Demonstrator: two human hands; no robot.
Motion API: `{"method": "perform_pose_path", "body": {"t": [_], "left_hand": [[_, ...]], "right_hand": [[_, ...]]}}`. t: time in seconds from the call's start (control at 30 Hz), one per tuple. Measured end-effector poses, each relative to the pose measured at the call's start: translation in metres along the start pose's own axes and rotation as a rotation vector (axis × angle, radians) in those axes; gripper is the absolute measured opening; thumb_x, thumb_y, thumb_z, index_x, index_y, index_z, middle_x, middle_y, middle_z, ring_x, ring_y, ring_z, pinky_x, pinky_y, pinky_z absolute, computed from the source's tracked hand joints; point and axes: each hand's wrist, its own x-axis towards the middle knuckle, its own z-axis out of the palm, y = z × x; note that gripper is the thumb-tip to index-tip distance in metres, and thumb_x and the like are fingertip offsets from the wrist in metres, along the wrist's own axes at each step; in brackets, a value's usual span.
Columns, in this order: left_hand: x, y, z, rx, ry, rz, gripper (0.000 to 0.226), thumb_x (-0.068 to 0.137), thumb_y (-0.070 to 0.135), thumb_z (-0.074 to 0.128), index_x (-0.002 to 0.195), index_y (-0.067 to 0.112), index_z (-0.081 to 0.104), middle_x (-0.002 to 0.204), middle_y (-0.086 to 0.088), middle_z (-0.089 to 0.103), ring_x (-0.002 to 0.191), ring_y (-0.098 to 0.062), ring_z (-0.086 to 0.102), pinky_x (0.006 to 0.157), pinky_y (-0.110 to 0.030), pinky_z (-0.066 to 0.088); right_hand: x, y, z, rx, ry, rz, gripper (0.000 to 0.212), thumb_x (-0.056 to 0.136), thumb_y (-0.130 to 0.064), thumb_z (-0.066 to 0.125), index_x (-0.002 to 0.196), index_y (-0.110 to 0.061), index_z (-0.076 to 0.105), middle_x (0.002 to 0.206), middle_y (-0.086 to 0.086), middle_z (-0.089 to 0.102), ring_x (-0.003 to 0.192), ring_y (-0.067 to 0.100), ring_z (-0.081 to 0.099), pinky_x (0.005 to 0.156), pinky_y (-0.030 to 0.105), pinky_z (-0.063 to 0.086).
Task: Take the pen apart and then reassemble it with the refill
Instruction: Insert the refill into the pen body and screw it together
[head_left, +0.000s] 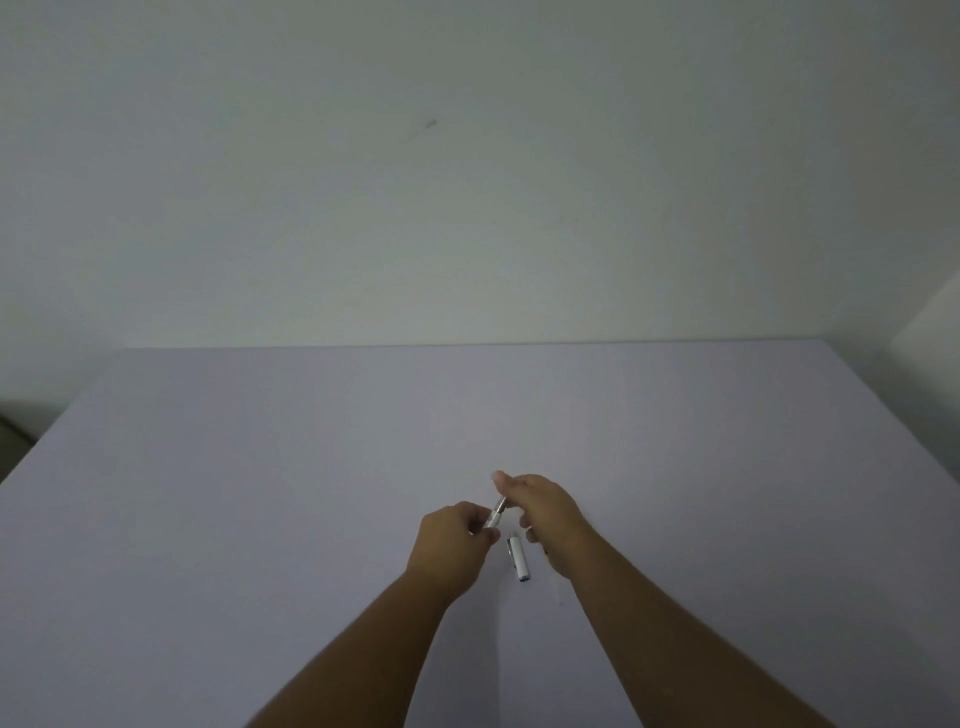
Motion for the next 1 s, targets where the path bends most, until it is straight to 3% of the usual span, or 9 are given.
{"method": "perform_pose_path", "body": {"t": [0.1,0.2,0.3,0.37,0.5,0.63,0.8,0.9,1.0], "left_hand": [[0.0016,0.0014,-0.0021,0.011,-0.005,0.001,0.021,0.088,0.024,0.061,0.106,0.015,0.068,0.098,-0.001,0.07,0.078,-0.01,0.056,0.07,-0.02,0.039],[0.0011,0.0008,0.0,0.028,-0.015,0.001,0.021,0.088,0.024,0.061,0.106,0.015,0.068,0.097,-0.001,0.069,0.077,-0.011,0.056,0.067,-0.019,0.039],[0.0017,0.0005,-0.0004,0.02,-0.011,-0.007,0.02,0.088,0.023,0.061,0.105,0.015,0.068,0.097,-0.002,0.07,0.077,-0.011,0.055,0.063,-0.016,0.038],[0.0025,0.0009,-0.0011,0.026,-0.014,-0.006,0.019,0.087,0.023,0.061,0.103,0.015,0.068,0.097,-0.002,0.07,0.077,-0.011,0.056,0.062,-0.016,0.038],[0.0001,-0.0001,0.0002,0.029,-0.031,-0.009,0.019,0.087,0.023,0.062,0.103,0.015,0.068,0.096,-0.003,0.07,0.078,-0.012,0.057,0.067,-0.02,0.04],[0.0004,-0.0005,-0.0017,0.024,-0.013,-0.016,0.019,0.087,0.023,0.062,0.102,0.014,0.068,0.096,-0.003,0.07,0.077,-0.012,0.057,0.068,-0.021,0.04],[-0.0031,0.0007,0.0002,0.028,-0.013,-0.003,0.019,0.087,0.023,0.062,0.103,0.014,0.068,0.096,-0.003,0.069,0.077,-0.013,0.058,0.069,-0.022,0.043],[-0.004,0.0027,0.0005,0.023,-0.006,-0.009,0.018,0.087,0.022,0.062,0.102,0.014,0.068,0.095,-0.004,0.069,0.076,-0.014,0.058,0.068,-0.023,0.043],[-0.0056,0.0036,0.0007,0.046,-0.015,-0.001,0.018,0.088,0.024,0.062,0.101,0.014,0.068,0.094,-0.003,0.069,0.073,-0.014,0.057,0.066,-0.022,0.043]], "right_hand": [[-0.0024,0.0019,-0.0025,0.066,-0.037,-0.025,0.017,0.083,-0.037,0.067,0.08,-0.02,0.067,0.084,-0.001,0.063,0.069,0.013,0.049,0.063,0.025,0.04],[-0.0017,0.0023,-0.0011,-0.043,0.008,0.007,0.03,0.079,-0.043,0.07,0.068,-0.019,0.057,0.071,-0.004,0.057,0.061,0.009,0.046,0.058,0.023,0.037],[-0.0004,0.0009,-0.0017,0.049,-0.03,0.012,0.016,0.084,-0.038,0.065,0.082,-0.022,0.064,0.088,-0.001,0.063,0.072,0.012,0.049,0.062,0.025,0.04],[-0.0008,0.0007,-0.0036,0.09,-0.063,-0.015,0.007,0.085,-0.028,0.065,0.082,-0.022,0.068,0.089,0.0,0.064,0.073,0.013,0.049,0.061,0.025,0.041],[-0.0007,-0.0003,-0.003,-0.1,-0.007,0.041,0.035,0.079,-0.046,0.068,0.072,-0.013,0.058,0.072,-0.001,0.059,0.059,0.011,0.045,0.057,0.024,0.038],[-0.0021,-0.0001,-0.0035,0.085,-0.09,0.026,0.011,0.084,-0.028,0.066,0.083,-0.018,0.068,0.086,0.001,0.065,0.072,0.014,0.05,0.059,0.024,0.041],[-0.0038,-0.0008,-0.0007,-0.082,-0.005,0.03,0.033,0.079,-0.042,0.07,0.071,-0.013,0.057,0.072,0.001,0.057,0.062,0.013,0.046,0.06,0.025,0.04],[-0.0069,-0.002,-0.0017,0.087,-0.067,-0.003,0.011,0.083,-0.027,0.068,0.078,-0.017,0.066,0.082,0.001,0.06,0.072,0.014,0.049,0.063,0.025,0.041],[-0.0072,-0.0047,-0.0026,-0.08,-0.017,0.011,0.023,0.08,-0.035,0.071,0.072,-0.016,0.061,0.071,-0.002,0.06,0.062,0.012,0.047,0.058,0.024,0.04]]}}
